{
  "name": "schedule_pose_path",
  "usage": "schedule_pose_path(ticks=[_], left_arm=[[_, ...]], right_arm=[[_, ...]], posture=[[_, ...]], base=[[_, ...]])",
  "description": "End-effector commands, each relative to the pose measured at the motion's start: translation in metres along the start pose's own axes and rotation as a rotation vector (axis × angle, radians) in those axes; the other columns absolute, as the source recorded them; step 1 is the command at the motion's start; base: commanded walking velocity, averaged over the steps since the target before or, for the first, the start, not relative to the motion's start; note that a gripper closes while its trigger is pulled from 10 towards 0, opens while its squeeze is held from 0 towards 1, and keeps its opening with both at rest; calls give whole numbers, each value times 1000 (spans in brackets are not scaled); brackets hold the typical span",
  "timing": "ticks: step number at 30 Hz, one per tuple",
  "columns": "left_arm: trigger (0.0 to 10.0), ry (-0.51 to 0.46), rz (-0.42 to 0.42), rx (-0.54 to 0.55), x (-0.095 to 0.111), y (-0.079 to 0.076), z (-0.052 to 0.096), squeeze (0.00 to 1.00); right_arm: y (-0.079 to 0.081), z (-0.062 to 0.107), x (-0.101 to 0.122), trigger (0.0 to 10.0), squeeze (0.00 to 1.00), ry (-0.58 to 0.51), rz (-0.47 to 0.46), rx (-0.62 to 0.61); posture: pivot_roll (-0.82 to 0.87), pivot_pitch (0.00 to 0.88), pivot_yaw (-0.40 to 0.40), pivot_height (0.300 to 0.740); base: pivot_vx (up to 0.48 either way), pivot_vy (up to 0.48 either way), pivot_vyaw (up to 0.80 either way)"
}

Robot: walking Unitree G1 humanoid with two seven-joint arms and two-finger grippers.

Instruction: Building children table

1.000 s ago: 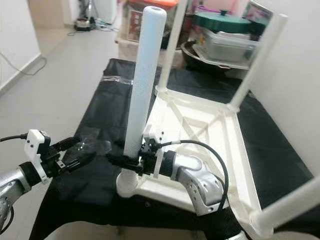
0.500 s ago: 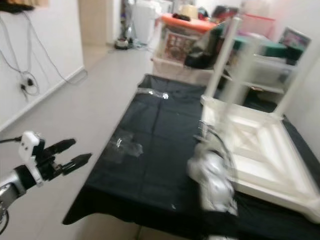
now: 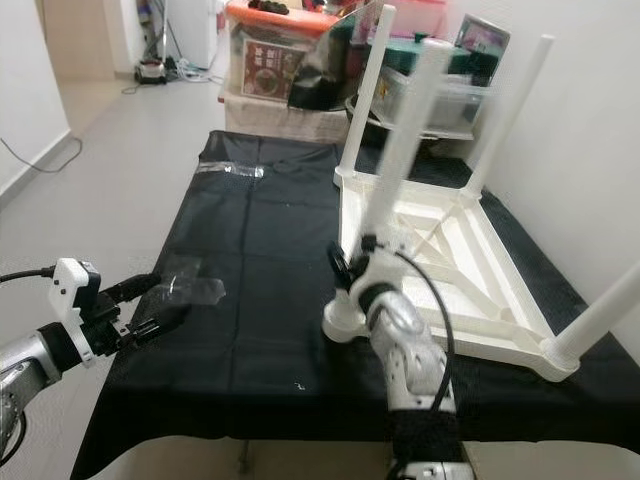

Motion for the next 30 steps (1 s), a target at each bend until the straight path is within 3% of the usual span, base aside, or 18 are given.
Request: schedule_pose_path(ticks=[1, 4, 6, 9, 10, 11, 12, 13, 14, 16, 17, 18, 20, 21, 23, 25, 26, 30], left_arm=[[10000, -4, 10, -9, -1, -3, -2, 0], [10000, -5, 11, -10, -1, -3, -3, 0], [10000, -6, 11, -10, -1, -3, -3, 0], [10000, -5, 10, -10, -1, -3, -3, 0], [10000, -4, 9, -8, -1, -3, -2, 0], [10000, -4, 8, -6, -1, -3, -2, 0], [10000, -4, 8, -6, -1, -3, -2, 0], [10000, -4, 8, -3, -1, -3, -1, 0], [10000, -4, 8, -3, -1, -3, -1, 0], [10000, -5, 8, -2, -1, -3, 0, 0], [10000, -5, 8, -2, -1, -3, 0, 0], [10000, -5, 8, -2, -1, -3, 0, 0], [10000, -6, 9, -5, -1, -4, 0, 0], [10000, -6, 9, -5, -1, -4, 0, 0], [10000, -7, 10, -8, 0, -4, 0, 0], [10000, -7, 10, -8, 0, -4, 0, 0], [10000, -6, 10, -9, 0, -4, 0, 0], [10000, -2, 13, -14, -1, -4, 1, 0]], right_arm=[[11, 1, 9, 10000, 0, -13, -12, 147], [20, 2, 18, 10000, 0, -30, 0, 275], [49, 6, 18, 10000, 0, -2, 46, 577], [60, 9, 13, 10000, 0, 18, 63, 669], [71, 14, 4, 7686, 0, 43, 76, 758], [78, 19, -3, 2431, 0, 64, 73, 816], [78, 19, -3, 2431, 0, 64, 73, 816], [76, 18, -19, 0, 0, 120, 96, 769], [76, 18, -19, 0, 0, 120, 96, 769], [65, 9, -32, 0, 0, 170, 133, 627], [48, -2, -42, 0, 0, 209, 168, 442], [48, -2, -42, 0, 0, 209, 168, 442], [-38, -7, -57, 0, 0, 289, 206, -341], [-38, -7, -57, 0, 0, 289, 206, -341], [-96, 33, -61, 0, 0, 322, 229, -842], [-96, 33, -61, 0, 0, 322, 229, -842], [-108, 51, -55, 0, 0, 273, 254, -968], [-91, 63, -44, 0, 0, 194, 266, -927]], posture=[[108, 0, -150, 740], [109, 0, -151, 740], [126, 0, -162, 740], [126, 0, -162, 740], [136, 0, -167, 740], [136, 0, -167, 740], [136, 0, -167, 740], [137, 0, -168, 740], [137, 0, -168, 740], [135, 0, -169, 740], [135, 0, -169, 740], [135, 0, -169, 740], [120, 0, -161, 740], [120, 0, -161, 740], [120, 0, -160, 740], [120, 0, -160, 740], [120, 0, -155, 740], [99, 0, -140, 740]], base=[[0, 0, 0], [0, 0, 0], [0, 0, 0], [0, 0, 0], [0, 0, 0], [0, 0, 0], [0, 0, 0], [0, 0, 0], [0, 0, 0], [0, 0, 0], [0, 0, 0], [0, 0, 0], [0, 0, 0], [0, 0, 0], [0, 0, 0], [0, 0, 0], [0, 0, 0], [0, 0, 0]])
Point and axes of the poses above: a point about 5 cm out from each wrist's last joint towards the gripper, its own z axis pointing back from the gripper into the wrist, its own x axis along the axis of the wrist's last joint, y = z × x, the point moved 2 cm from there along -z, pointing out of the wrist towards the gripper, and after that the axes turned 1 degree about -z, right-handed, at the moved point
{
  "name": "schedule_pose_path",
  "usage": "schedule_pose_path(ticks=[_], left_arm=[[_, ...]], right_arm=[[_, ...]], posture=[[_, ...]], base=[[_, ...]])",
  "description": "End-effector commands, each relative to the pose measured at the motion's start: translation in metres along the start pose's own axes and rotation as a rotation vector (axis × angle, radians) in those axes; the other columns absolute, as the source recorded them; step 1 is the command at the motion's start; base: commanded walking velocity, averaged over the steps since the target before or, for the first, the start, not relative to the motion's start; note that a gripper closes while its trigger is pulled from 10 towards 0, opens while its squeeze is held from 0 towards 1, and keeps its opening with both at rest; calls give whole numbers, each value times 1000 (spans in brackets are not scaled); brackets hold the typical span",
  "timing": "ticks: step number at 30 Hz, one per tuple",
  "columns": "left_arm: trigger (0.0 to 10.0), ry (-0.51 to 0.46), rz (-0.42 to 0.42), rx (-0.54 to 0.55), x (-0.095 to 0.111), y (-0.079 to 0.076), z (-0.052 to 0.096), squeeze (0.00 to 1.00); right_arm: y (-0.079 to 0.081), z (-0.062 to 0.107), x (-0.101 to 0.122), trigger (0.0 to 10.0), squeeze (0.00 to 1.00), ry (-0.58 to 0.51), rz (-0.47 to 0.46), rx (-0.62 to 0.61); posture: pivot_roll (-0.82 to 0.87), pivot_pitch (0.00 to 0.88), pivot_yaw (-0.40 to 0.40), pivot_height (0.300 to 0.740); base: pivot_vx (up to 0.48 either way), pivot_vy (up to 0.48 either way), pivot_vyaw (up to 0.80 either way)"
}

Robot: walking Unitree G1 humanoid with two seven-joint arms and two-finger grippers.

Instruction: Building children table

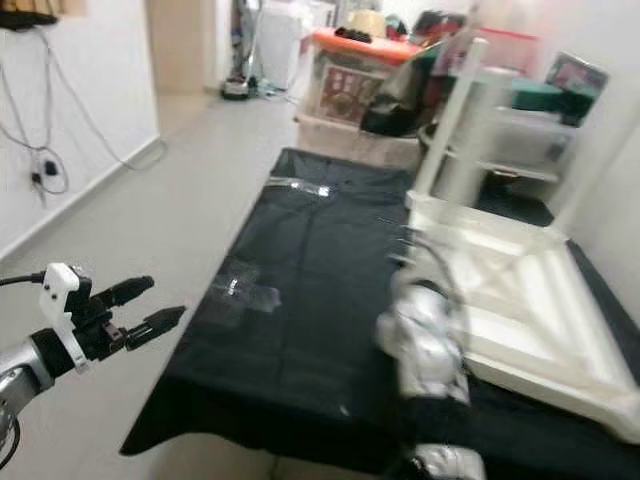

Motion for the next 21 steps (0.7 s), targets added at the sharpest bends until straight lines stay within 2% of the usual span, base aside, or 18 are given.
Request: schedule_pose_path(ticks=[1, 2, 3, 4, 5, 7, 8, 9, 10, 11, 12, 13, 14, 15, 16, 17, 18, 21], left_arm=[[10000, 3, 8, -37, 0, -6, -5, 0], [10000, 3, 8, -37, 0, -6, -5, 0], [10000, 3, 9, -41, 0, -7, -6, 0], [10000, 3, 9, -41, 0, -7, -6, 0], [10000, 4, 9, -42, 0, -7, -7, 0], [10000, 4, 9, -42, 0, -7, -7, 0], [10000, 4, 9, -43, -1, -7, -7, 0], [10000, 4, 9, -43, -1, -7, -7, 0], [10000, 4, 9, -41, -1, -7, -6, 0], [10000, 4, 9, -40, -1, -7, -6, 0], [10000, 4, 9, -40, -1, -7, -6, 0], [10000, 2, 9, -37, -1, -7, -6, 0], [10000, -1, 10, -35, -1, -7, -6, 0], [10000, -3, 10, -34, -1, -7, -6, 0], [10000, -3, 10, -34, -1, -7, -6, 0], [10000, -6, 11, -36, 0, -7, -7, 0], [10000, -6, 11, -37, 0, -7, -7, 0], [10000, -6, 11, -37, 0, -7, -8, 0]], right_arm=[[6, 10, -28, 0, 0, 134, 113, 33], [6, 10, -28, 0, 0, 134, 113, 33], [39, 20, -15, 10000, 0, 83, 25, 290], [39, 20, -15, 10000, 0, 83, 25, 290], [50, 23, -9, 10000, 0, 52, -9, 377], [50, 23, -9, 10000, 0, 52, -9, 377], [56, 22, -3, 10000, 1000, 32, -48, 441], [56, 22, -3, 10000, 1000, 32, -48, 441], [70, 21, 11, 10000, 729, 12, -107, 591], [78, 21, 21, 10000, 729, 2, -144, 690], [78, 21, 21, 10000, 729, 2, -144, 690], [87, 24, 34, 10000, 0, -7, -195, 807], [94, 33, 47, 10000, 0, -41, -223, 963], [97, 39, 55, 10000, 0, -64, -234, 1052], [97, 39, 55, 10000, 0, -64, -234, 1052], [105, 57, 58, 10000, 0, -57, -199, 1306], [107, 61, 57, 10000, 0, -42, -183, 1363], [107, 63, 56, 10000, 0, -34, -173, 1399]], posture=[[100, 0, -141, 740], [100, 0, -141, 740], [102, 0, -142, 740], [102, 0, -142, 740], [102, 0, -142, 740], [102, 0, -142, 740], [102, 0, -142, 740], [102, 0, -142, 740], [107, 0, -150, 740], [107, 0, -150, 740], [107, 0, -150, 740], [109, 0, -155, 740], [109, 0, -155, 740], [109, 0, -155, 740], [109, 0, -155, 740], [119, 0, -162, 740], [119, 0, -162, 740], [119, 0, -162, 740]], base=[[0, 0, 0], [0, 0, 0], [0, 0, 0], [0, 0, 0], [0, 0, 0], [0, 0, 0], [0, 0, 0], [0, 0, 0], [0, 0, 0], [0, 0, 0], [0, 0, 0], [0, 0, 0], [0, 0, 0], [0, 0, 0], [0, 0, 0], [0, 0, 0], [0, 0, 0], [0, 0, 0]])
Point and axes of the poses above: a point about 5 cm out from each wrist's last joint towards the gripper, its own z axis pointing back from the gripper into the wrist, its own x axis along the axis of the wrist's last joint, y = z × x, the point moved 2 cm from there along -z, pointing out of the wrist towards the gripper, and after that the axes turned 1 degree about -z, right-handed, at the moved point
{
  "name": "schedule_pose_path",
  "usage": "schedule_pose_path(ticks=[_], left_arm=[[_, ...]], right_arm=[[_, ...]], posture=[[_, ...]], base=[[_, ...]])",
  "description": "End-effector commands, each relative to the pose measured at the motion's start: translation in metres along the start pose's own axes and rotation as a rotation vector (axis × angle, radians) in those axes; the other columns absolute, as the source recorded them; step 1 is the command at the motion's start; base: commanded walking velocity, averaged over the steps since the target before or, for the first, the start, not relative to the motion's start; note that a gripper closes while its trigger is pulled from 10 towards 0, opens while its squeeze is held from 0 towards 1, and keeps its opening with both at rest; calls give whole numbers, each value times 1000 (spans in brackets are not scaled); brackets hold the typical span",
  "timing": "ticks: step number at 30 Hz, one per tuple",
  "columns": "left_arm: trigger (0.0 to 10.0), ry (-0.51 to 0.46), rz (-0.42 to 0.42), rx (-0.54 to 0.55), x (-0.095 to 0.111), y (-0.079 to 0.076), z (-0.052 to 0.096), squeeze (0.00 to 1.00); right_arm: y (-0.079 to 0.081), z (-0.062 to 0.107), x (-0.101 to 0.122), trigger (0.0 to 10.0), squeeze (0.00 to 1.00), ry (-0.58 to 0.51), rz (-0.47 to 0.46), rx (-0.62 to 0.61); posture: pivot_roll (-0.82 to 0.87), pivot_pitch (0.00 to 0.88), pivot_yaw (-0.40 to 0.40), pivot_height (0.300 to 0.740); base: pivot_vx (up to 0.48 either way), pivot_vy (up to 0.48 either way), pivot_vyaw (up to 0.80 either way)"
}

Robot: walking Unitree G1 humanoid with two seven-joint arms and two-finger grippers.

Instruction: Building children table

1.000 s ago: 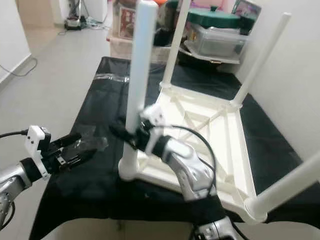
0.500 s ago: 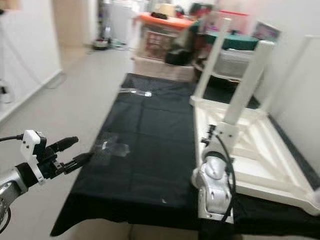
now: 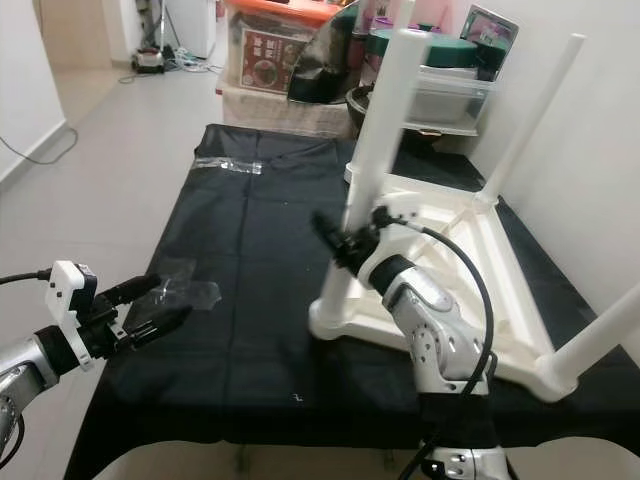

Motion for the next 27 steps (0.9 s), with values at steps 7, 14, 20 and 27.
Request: schedule_pose_path(ticks=[7, 14, 20, 27], left_arm=[[10000, 0, 6, 6, -2, -3, -1, 0], [10000, -3, 9, 7, -2, -3, 0, 0], [10000, -3, 14, -7, -1, -3, 0, 0], [10000, -4, 15, -9, 0, -3, 1, 0]], right_arm=[[51, -29, -42, 2353, 0, 137, -45, 353], [48, -33, -61, 0, 0, 209, -12, 238], [-59, 15, -92, 0, 0, 412, 124, -727], [-104, 103, -95, 0, 0, 451, 182, -1258]], posture=[[148, 0, -185, 740], [139, 0, -178, 740], [114, 0, -161, 740], [97, 0, -149, 740]], base=[[0, 0, 0], [0, 0, 0], [0, 0, 0], [0, 0, 0]])
Point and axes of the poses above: a point about 5 cm out from each wrist's last joint towards the gripper, its own z axis pointing back from the gripper into the wrist, its own x axis along the axis of the wrist's last joint, y = z × x, the point moved 2 cm from there along -z, pointing out of the wrist towards the gripper, and after that the axes turned 1 degree about -z, right-handed, at the moved point
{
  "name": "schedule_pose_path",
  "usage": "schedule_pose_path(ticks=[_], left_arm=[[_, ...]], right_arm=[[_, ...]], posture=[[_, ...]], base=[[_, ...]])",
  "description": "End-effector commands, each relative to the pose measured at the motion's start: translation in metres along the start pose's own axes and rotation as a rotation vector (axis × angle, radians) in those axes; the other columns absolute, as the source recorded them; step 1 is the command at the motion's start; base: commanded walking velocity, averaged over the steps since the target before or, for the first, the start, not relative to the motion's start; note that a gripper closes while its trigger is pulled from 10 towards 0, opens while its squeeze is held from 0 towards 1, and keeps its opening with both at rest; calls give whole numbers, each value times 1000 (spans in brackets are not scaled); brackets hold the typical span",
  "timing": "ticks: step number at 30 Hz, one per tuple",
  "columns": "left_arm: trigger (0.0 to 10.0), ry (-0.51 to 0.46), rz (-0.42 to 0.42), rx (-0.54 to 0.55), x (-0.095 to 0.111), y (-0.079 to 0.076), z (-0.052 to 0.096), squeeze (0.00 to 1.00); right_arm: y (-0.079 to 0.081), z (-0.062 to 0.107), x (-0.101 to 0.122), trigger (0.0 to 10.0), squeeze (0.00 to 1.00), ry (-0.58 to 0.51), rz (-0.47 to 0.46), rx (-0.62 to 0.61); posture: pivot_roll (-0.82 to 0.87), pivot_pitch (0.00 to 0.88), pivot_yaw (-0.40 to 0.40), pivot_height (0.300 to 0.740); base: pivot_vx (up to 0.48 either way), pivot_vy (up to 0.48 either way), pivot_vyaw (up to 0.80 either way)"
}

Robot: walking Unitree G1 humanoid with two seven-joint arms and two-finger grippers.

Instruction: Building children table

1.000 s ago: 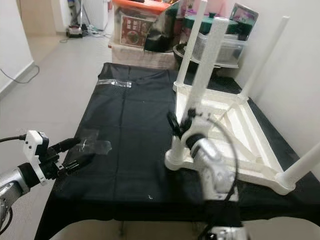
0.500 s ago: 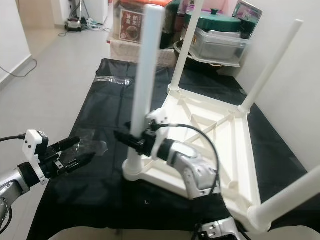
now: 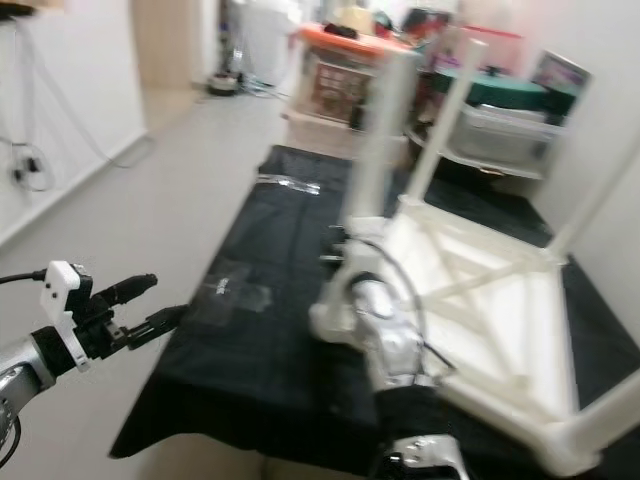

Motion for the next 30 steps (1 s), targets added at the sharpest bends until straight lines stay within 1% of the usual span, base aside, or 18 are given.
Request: schedule_pose_path(ticks=[1, 2, 3, 7, 9, 10, 11, 12, 13, 17, 18, 19, 20, 23, 24, 25, 28, 30], left_arm=[[10000, 9, 12, -24, -1, -4, -3, 0], [10000, 9, 12, -24, -1, -4, -3, 0], [10000, 9, 12, -24, -1, -3, -3, 0], [10000, 11, 10, -26, -1, -3, -4, 0], [10000, 12, 9, -26, -1, -3, -4, 0], [10000, 13, 8, -25, -2, -3, -4, 0], [10000, 13, 8, -25, -2, -3, -4, 0], [10000, 14, 7, -23, -2, -2, -4, 0], [10000, 15, 6, -21, -2, -2, -3, 0], [10000, 15, 6, -17, -2, -2, -3, 0], [10000, 13, 7, -16, -2, -2, -2, 0], [10000, 13, 7, -16, -2, -2, -2, 0], [10000, 12, 7, -16, -2, -2, -2, 0], [10000, 11, 8, -16, -2, -2, -2, 0], [10000, 10, 9, -19, -1, -2, -3, 0], [10000, 10, 9, -19, -1, -2, -3, 0], [10000, 9, 10, -21, -1, -2, -3, 0], [10000, 9, 10, -22, -1, -2, -3, 0]], right_arm=[[-56, 9, -51, 0, 0, 199, 171, -273], [-56, 9, -51, 0, 0, 199, 171, -273], [-66, 12, -54, 0, 0, 207, 174, -326], [-67, 14, -57, 0, 0, 227, 173, -368], [-62, 13, -58, 0, 0, 239, 178, -356], [-44, 12, -57, 10000, 0, 250, 159, -298], [-44, 12, -57, 10000, 0, 250, 159, -298], [-24, 11, -51, 10000, 75, 225, 113, -209], [-10, 9, -44, 10000, 1000, 197, 82, -141], [6, 6, -31, 10000, 1000, 150, 10, -20], [13, 2, -22, 10000, 816, 129, -13, 71], [13, 2, -22, 10000, 816, 129, -13, 71], [12, 0, -18, 10000, 0, 118, -25, 81], [11, -2, -14, 10000, 0, 102, -32, 96], [19, -4, 11, 10000, 0, 15, -117, 256], [19, -4, 11, 10000, 0, 15, -117, 256], [31, 0, 41, 10000, 0, -105, -157, 464], [33, 1, 45, 10000, 0, -121, -151, 499]], posture=[[93, 0, -145, 740], [93, 0, -145, 740], [92, 0, -143, 740], [90, 0, -142, 740], [90, 0, -141, 740], [96, 0, -144, 740], [96, 0, -144, 740], [101, 0, -146, 740], [102, 0, -148, 740], [105, 0, -151, 740], [103, 0, -151, 740], [103, 0, -151, 740], [103, 0, -151, 740], [103, 0, -151, 740], [102, 0, -151, 740], [102, 0, -151, 740], [102, 0, -151, 740], [102, 0, -151, 740]], base=[[0, 0, 0], [0, 0, 0], [0, 0, 0], [0, 0, 0], [0, 0, 0], [0, 0, 0], [0, 0, 0], [0, 0, 0], [0, 0, 0], [0, 0, 0], [0, 0, 0], [0, 0, 0], [0, 0, 0], [0, 0, 0], [0, 0, 0], [0, 0, 0], [0, 0, 0], [0, 0, 0]])
Point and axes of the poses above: a point about 5 cm out from each wrist's last joint towards the gripper, its own z axis pointing back from the gripper into the wrist, its own x axis along the axis of the wrist's last joint, y = z × x, the point moved 2 cm from there along -z, pointing out of the wrist towards the gripper, and after that the axes turned 1 degree about -z, right-handed, at the moved point
